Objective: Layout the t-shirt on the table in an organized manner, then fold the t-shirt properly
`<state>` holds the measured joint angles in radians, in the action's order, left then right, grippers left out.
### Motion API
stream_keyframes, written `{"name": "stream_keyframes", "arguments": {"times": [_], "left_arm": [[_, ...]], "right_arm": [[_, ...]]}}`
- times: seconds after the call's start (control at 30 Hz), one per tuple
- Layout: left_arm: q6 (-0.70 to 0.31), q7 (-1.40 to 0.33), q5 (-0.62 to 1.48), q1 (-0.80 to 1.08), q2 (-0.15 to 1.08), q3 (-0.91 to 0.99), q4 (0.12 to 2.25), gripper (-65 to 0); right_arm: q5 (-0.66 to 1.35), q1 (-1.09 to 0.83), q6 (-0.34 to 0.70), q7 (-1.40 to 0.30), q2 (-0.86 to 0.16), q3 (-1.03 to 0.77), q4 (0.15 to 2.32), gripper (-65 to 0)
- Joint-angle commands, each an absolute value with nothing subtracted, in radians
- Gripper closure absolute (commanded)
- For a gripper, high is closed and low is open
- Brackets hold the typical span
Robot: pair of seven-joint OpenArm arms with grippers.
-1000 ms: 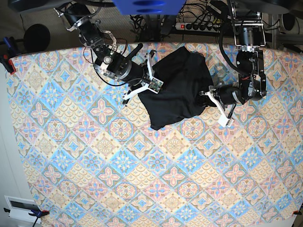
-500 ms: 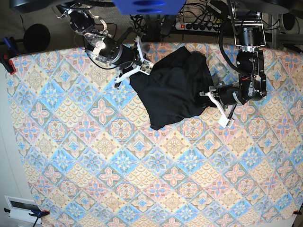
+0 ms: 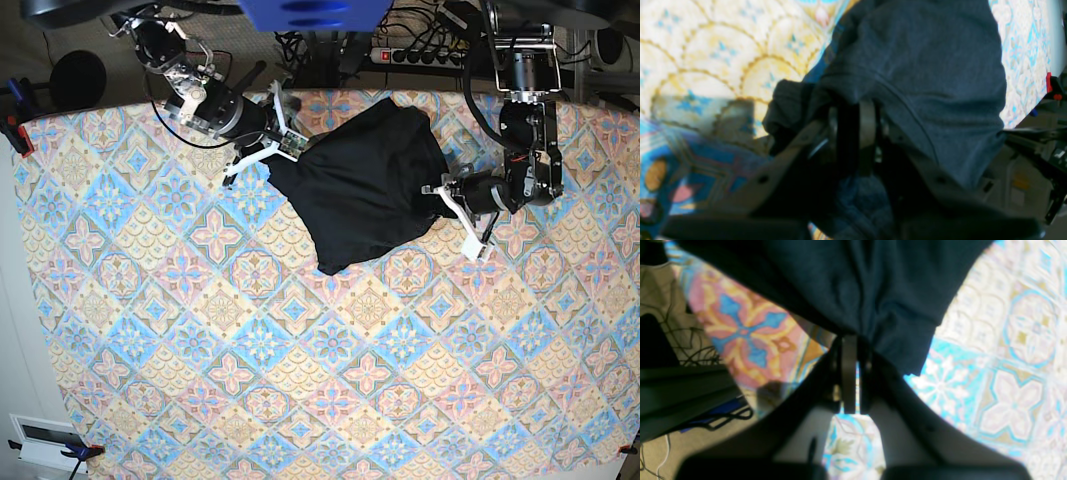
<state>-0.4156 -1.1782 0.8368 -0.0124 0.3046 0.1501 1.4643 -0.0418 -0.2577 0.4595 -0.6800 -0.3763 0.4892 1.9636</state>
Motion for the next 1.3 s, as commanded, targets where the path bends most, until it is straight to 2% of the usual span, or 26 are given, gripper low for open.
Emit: {"name": "stream_keyframes", "arguments": {"times": [0.0,0.1,0.3,0.43,0.57,0.73,0.9,1.17,1.27], "left_arm": [[-0.421,-1.173,0.855,-0.022,0.317,0.151,1.492,-8.3],[-0.421,-1.175,0.855,0.002,0.318,0.151,1.549,-8.4],[-0.421,-1.176,0.854,0.064,0.320,0.160,1.661,-8.4],[-0.421,-1.170,0.854,0.107,0.320,0.245,1.664,-8.4],[-0.421,-1.168,0.857,0.117,0.320,0.282,1.667,-8.4],[-0.421,-1.173,0.926,0.148,0.283,0.423,1.667,-8.4],[-0.421,-1.167,1.024,0.196,0.275,0.427,1.666,-8.4],[-0.418,-1.135,1.032,0.222,0.213,0.430,1.730,-8.1],[-0.417,-1.093,1.030,0.220,0.196,0.427,1.725,-8.1]], "right_arm": [[-0.030,-0.254,0.461,-0.685,-0.380,0.487,1.980,0.0],[-0.030,-0.254,0.461,-0.739,-0.380,0.487,1.982,-0.1],[-0.030,-0.254,0.461,-0.739,-0.380,0.486,1.986,-7.5],[-0.030,-0.254,0.461,-0.739,-0.380,0.486,2.000,-10.1],[-0.030,-0.254,0.461,-0.737,-0.380,0.472,2.002,-10.3],[-0.028,-0.246,0.461,-0.737,-0.371,0.397,2.006,-10.1],[-0.028,-0.220,0.463,-0.737,-0.274,0.321,2.005,-10.1],[-0.018,-0.048,0.464,-0.737,-0.255,0.384,1.982,-10.0],[0.015,0.007,0.464,-0.737,-0.203,0.404,1.911,-10.0]]}}
